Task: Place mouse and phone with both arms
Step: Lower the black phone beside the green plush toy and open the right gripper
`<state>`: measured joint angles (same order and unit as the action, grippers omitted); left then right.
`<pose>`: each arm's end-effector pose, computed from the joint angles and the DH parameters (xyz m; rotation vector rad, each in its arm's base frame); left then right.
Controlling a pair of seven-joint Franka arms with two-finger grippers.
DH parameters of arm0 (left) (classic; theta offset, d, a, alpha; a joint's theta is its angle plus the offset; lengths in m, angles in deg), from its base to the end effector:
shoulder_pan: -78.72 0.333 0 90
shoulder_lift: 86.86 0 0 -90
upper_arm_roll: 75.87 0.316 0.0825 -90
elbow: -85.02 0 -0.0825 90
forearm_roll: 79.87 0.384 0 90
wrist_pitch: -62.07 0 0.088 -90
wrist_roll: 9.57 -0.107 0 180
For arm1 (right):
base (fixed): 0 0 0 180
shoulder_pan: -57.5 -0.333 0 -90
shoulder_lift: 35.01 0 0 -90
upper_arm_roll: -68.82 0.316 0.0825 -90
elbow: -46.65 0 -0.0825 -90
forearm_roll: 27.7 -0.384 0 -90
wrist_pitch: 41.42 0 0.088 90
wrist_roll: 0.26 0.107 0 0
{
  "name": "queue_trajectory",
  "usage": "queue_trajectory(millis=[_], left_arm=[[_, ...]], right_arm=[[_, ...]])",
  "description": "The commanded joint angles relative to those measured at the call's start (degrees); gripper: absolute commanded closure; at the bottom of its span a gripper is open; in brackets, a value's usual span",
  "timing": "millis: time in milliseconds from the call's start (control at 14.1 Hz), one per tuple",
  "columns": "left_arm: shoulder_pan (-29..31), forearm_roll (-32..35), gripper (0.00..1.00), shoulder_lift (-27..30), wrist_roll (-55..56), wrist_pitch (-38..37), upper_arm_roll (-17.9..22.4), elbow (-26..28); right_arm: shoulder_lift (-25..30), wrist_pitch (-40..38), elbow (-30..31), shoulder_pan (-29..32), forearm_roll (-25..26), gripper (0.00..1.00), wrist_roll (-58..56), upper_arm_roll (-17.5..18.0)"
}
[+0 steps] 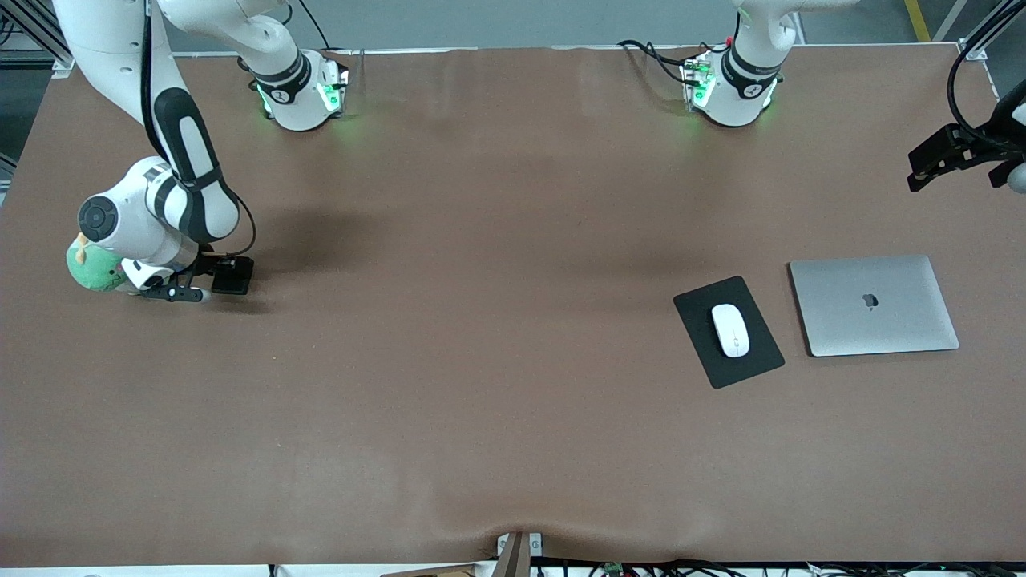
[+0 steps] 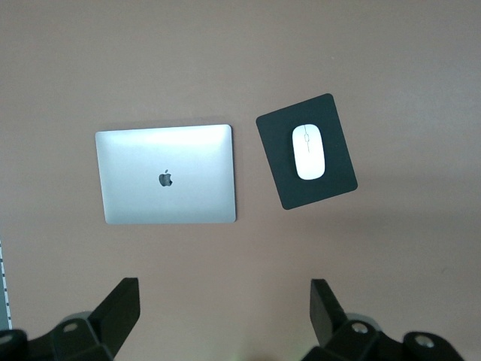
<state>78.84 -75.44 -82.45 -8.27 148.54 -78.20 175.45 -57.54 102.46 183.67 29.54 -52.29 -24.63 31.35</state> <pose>0.5240 -0.0125 0.6574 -3.0615 0.0164 -0.0157 0.4683 -0.1017 0.1759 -3.1024 0.1454 0.2292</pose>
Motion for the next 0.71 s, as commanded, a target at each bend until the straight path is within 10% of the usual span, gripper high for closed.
queue_trajectory(millis=[0,641], left_arm=[[0.15,-1.18,0.0,0.96,-0.34,-0.51,-0.21,0.1],[-0.2,-1.18,0.0,0.43,-0.34,-0.34,-0.83,0.1]], right_arm=[[1.0,-6.13,-3.49,0.8,-1.69,0.0,-1.83,0.56],[1.79,-25.3,-16.33,1.24,-0.46,0.0,-1.83,-0.94]])
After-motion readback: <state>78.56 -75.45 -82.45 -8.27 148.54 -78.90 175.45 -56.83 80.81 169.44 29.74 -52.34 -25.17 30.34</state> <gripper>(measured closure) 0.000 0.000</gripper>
